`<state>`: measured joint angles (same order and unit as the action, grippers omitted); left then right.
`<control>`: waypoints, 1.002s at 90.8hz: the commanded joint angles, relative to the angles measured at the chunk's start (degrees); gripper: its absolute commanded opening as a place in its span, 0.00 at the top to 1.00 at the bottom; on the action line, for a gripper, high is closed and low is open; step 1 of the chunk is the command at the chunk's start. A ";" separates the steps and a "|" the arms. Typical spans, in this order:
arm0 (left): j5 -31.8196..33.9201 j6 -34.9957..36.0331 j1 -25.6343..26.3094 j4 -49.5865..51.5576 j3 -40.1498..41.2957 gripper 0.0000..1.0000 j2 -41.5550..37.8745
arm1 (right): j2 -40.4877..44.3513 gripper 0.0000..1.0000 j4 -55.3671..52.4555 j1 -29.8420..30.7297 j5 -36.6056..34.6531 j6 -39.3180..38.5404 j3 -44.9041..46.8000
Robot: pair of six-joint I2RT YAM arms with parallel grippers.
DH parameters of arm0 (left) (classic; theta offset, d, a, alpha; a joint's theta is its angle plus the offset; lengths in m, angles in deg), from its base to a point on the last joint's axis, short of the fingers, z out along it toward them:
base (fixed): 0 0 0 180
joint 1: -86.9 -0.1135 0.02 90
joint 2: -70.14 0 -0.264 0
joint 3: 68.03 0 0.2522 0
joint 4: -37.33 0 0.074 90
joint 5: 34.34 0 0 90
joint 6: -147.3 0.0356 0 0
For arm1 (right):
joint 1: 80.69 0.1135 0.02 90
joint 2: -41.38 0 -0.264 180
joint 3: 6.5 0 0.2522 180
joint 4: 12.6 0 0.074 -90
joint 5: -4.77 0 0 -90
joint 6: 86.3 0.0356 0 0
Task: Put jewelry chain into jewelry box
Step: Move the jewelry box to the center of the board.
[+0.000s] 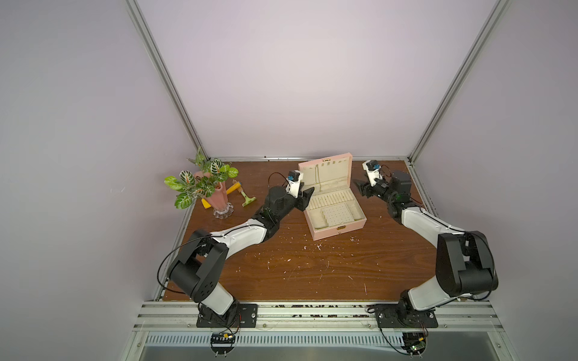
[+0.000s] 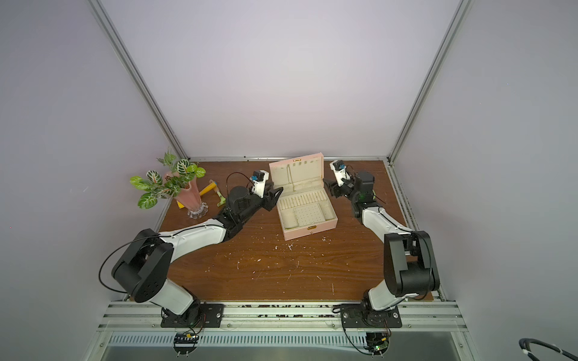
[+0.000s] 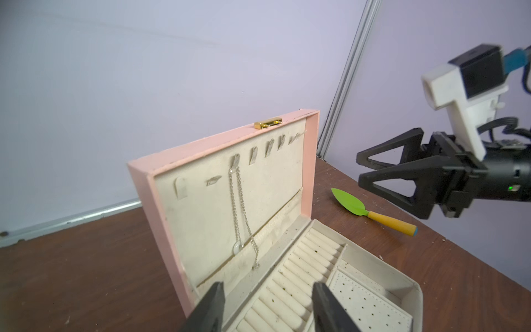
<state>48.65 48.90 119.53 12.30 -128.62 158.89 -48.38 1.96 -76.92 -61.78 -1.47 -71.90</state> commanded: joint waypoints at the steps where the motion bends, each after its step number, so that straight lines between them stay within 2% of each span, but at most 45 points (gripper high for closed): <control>1: 1.23 -4.78 0.45 -0.24 2.82 0.44 -1.81 | -0.43 0.32 3.41 1.18 -6.38 17.13 3.04; 9: -0.10 -6.55 0.47 -0.12 4.05 0.41 -2.59 | -0.21 0.23 3.36 1.30 -6.44 21.83 6.70; 16: -0.30 -6.77 0.43 1.12 4.37 0.39 -3.23 | -0.20 0.22 1.47 1.39 -5.60 23.66 8.45; 39: 0.85 -6.61 0.50 2.12 6.18 0.37 -6.33 | 2.40 0.34 -8.55 2.07 -11.32 20.66 10.88; 49: 1.54 -5.96 0.47 2.78 6.45 0.37 -6.49 | 3.36 0.42 -12.55 3.45 -13.40 19.25 10.75; 59: 1.52 -5.83 0.43 3.22 6.36 0.37 -6.51 | 1.96 0.55 -15.14 4.75 -14.14 18.19 9.55; 75: 1.51 -5.28 0.45 5.19 6.48 0.37 -7.82 | 2.83 0.87 -21.78 9.79 -20.70 17.23 7.46; 83: 2.00 -5.16 0.46 6.08 7.04 0.37 -8.72 | 4.49 0.93 -25.76 13.58 -26.55 19.17 7.38; 91: 2.26 -5.52 0.50 6.52 8.02 0.37 -9.71 | 7.52 0.94 -28.83 18.05 -32.78 23.99 8.84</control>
<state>50.01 43.15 119.57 17.04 -121.95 151.06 -45.38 -19.88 -64.39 -87.53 16.50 -63.14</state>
